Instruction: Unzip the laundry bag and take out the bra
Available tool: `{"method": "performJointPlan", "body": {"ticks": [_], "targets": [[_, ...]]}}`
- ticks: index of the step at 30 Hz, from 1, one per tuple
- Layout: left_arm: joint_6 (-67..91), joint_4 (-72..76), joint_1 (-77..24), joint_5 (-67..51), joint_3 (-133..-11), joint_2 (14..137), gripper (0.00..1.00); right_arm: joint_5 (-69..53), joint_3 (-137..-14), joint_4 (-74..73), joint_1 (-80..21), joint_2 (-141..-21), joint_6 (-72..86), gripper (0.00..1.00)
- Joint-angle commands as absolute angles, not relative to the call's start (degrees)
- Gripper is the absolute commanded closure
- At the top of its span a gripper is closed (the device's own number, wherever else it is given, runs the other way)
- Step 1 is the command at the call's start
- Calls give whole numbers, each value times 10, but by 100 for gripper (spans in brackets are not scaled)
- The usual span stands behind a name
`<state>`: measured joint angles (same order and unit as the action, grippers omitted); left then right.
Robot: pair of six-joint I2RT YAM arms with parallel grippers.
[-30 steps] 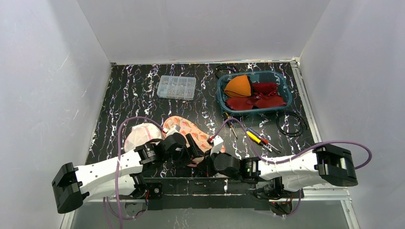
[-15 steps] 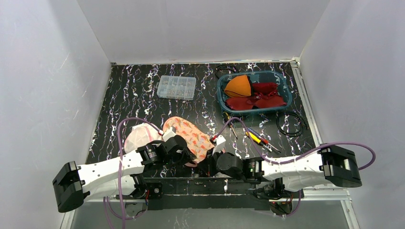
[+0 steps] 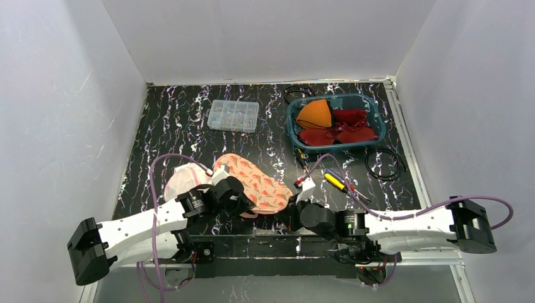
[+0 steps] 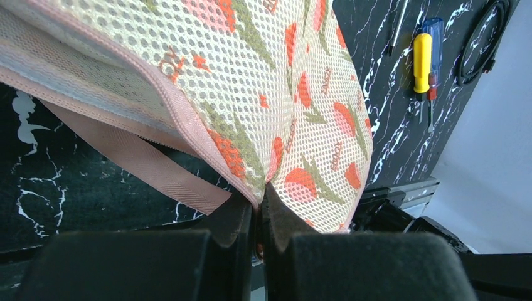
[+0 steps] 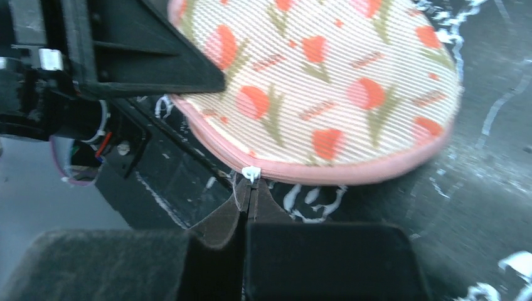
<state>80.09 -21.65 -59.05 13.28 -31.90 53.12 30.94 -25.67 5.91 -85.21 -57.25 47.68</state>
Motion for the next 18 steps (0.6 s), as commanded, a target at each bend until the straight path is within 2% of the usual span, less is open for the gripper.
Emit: {"method": "performJointPlan", "body": {"ticks": [1,9,15,16,18], "targets": [[733,-226,-571,153,-324,532,100,378,-247,-35,-855,-526,497,99],[610,-124,-492,-22,-358,641,100,385,-221,-61,-855,-507,498,99],[558,-127,-475,-64,-406,698,100,360,-223,-30,-855,-526,492,99],[555,-137,-475,-64,-410,696,99,357,-226,-24,-855,-530,490,99],[553,-153,-475,-64,-406,679,81,349,-229,-11,-855,-537,488,99]]}}
